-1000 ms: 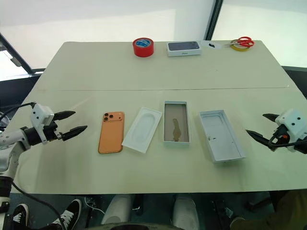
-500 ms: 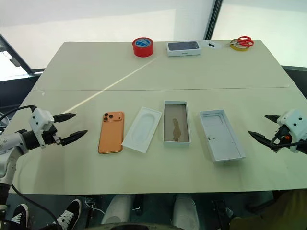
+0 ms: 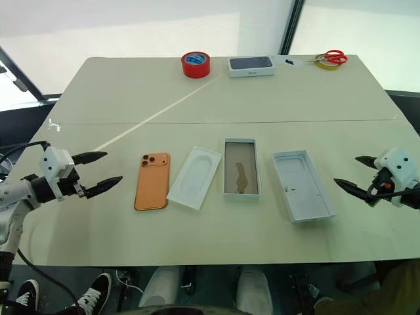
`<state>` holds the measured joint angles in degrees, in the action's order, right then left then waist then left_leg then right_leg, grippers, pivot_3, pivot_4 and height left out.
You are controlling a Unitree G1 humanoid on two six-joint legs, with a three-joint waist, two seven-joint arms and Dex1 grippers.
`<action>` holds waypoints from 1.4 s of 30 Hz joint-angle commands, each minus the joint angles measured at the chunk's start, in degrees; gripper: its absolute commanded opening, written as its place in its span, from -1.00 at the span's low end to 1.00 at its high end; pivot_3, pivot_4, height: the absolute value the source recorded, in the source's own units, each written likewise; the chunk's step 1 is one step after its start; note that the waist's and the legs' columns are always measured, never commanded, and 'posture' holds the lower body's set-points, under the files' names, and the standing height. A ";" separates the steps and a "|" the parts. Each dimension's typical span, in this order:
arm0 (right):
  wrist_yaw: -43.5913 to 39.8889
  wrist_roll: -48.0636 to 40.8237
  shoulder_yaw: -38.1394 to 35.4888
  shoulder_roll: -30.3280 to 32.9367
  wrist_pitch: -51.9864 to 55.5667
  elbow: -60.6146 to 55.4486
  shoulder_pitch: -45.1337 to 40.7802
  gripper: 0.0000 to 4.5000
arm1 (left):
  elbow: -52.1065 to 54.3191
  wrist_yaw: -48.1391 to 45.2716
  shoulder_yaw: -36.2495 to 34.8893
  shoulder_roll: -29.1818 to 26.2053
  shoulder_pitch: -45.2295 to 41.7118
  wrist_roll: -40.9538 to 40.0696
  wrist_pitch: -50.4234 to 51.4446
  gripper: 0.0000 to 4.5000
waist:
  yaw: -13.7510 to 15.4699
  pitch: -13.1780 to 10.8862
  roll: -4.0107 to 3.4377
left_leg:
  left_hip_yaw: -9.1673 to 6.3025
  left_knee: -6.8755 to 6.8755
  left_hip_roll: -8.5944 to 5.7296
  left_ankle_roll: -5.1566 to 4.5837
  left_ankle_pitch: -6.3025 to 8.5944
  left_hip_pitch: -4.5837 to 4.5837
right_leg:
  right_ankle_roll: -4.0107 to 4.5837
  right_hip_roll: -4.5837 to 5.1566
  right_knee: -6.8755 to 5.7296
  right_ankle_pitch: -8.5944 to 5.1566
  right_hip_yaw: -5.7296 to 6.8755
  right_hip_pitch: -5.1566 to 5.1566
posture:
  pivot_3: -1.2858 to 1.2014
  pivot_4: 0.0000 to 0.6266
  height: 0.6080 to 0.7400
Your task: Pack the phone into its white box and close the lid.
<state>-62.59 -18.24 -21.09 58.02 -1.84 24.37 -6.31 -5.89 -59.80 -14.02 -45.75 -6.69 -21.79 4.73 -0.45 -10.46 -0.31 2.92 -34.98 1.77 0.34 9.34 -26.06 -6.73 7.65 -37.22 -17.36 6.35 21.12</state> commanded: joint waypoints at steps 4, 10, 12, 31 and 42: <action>0.45 -5.58 0.56 -2.22 6.68 -15.31 -2.50 1.00 | 8.54 5.74 3.57 0.97 -3.89 -0.45 10.93 0.99 | 0.05 0.00 0.01 | -0.03 -0.02 0.01 -0.01 0.00 -0.01 | -0.01 0.00 -0.01 0.00 -0.01 -0.05 | 0.03 -0.52 1.00; 2.92 -9.29 8.04 -8.35 15.85 -32.02 -3.22 1.00 | 14.09 8.57 10.36 3.45 -8.25 -2.59 27.11 0.99 | 0.17 0.00 0.03 | -0.04 -0.01 0.01 -0.01 -0.01 -0.05 | -0.01 -0.03 -0.02 0.00 -0.03 -0.19 | 0.03 -0.52 1.00; 5.47 -8.72 10.83 -11.14 17.26 -36.38 -4.05 1.00 | 16.66 11.43 12.92 4.68 -9.81 -2.12 33.41 0.99 | 0.52 -0.02 0.08 | -0.09 -0.06 0.01 -0.02 -0.01 -0.08 | -0.01 -0.06 -0.03 0.00 -0.03 -0.18 | 0.03 -0.52 1.00; 7.13 -5.03 12.77 -13.87 16.19 -36.86 -4.33 1.00 | 13.26 29.96 12.84 24.26 -23.91 -8.94 67.79 0.99 | 2.60 0.01 0.18 | -0.13 -0.25 -0.16 -0.07 -0.02 -0.23 | -0.03 -0.18 -0.04 0.02 -0.07 -0.19 | 0.03 -0.52 1.00; 8.85 -4.73 13.07 -14.83 16.21 -37.58 -4.81 1.00 | 4.94 33.31 6.47 31.97 -28.28 -13.44 76.80 0.99 | 2.60 0.03 0.21 | -0.15 -0.27 -0.15 -0.06 -0.02 -0.19 | -0.02 -0.23 -0.04 0.02 -0.07 -0.26 | 0.03 -0.52 1.00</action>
<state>-54.14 -22.68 -7.23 43.56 15.36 -11.13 -10.20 0.29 -27.13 -7.67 -14.13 -35.86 -34.66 78.73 2.15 -10.43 -0.10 2.78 -35.25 1.62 0.28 9.32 -26.24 -6.75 7.42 -37.26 -17.34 6.28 20.85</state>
